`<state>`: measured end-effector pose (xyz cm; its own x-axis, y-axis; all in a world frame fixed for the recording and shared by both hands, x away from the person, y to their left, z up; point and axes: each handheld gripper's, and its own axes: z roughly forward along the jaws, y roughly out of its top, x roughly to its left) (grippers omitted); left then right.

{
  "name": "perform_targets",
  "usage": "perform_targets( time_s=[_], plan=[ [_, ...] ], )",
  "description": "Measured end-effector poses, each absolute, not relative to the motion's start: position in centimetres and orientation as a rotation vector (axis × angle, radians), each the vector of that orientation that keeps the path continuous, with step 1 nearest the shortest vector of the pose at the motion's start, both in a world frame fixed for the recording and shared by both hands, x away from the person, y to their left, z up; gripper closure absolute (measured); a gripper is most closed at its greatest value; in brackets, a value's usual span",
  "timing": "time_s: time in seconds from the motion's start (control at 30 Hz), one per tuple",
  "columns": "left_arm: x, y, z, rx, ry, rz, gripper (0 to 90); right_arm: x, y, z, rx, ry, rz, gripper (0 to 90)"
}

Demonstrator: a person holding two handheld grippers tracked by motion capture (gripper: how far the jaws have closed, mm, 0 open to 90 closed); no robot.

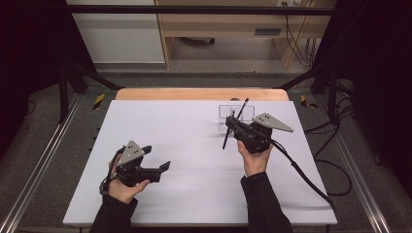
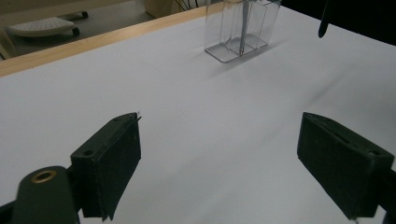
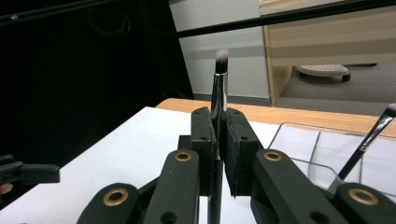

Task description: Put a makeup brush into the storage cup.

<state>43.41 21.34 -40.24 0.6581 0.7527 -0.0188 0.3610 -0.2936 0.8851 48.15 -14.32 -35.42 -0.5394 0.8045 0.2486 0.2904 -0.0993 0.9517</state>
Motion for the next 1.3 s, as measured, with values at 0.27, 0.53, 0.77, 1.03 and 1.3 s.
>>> perform_targets(
  time_s=[0.27,0.53,0.77,1.03,1.3],
  plan=[
    [43.7,22.0,-40.6,1.899,0.902,0.502,12.6,49.2,-14.9,-35.2,1.191,1.748,1.651,83.9],
    [43.9,22.2,-40.7,1.902,0.913,0.504,12.7,50.3,-15.3,-34.9,1.206,1.722,1.632,83.8],
    [44.0,22.5,-40.8,1.903,0.921,0.504,12.6,51.2,-15.3,-34.6,1.204,1.707,1.612,83.8],
    [44.1,22.6,-40.9,1.902,0.924,0.504,12.5,52.2,-15.7,-34.1,1.208,1.684,1.598,83.8],
    [44.1,22.6,-40.9,1.902,0.921,0.502,12.5,53.1,-15.8,-33.7,1.203,1.669,1.581,83.9]
  ],
)
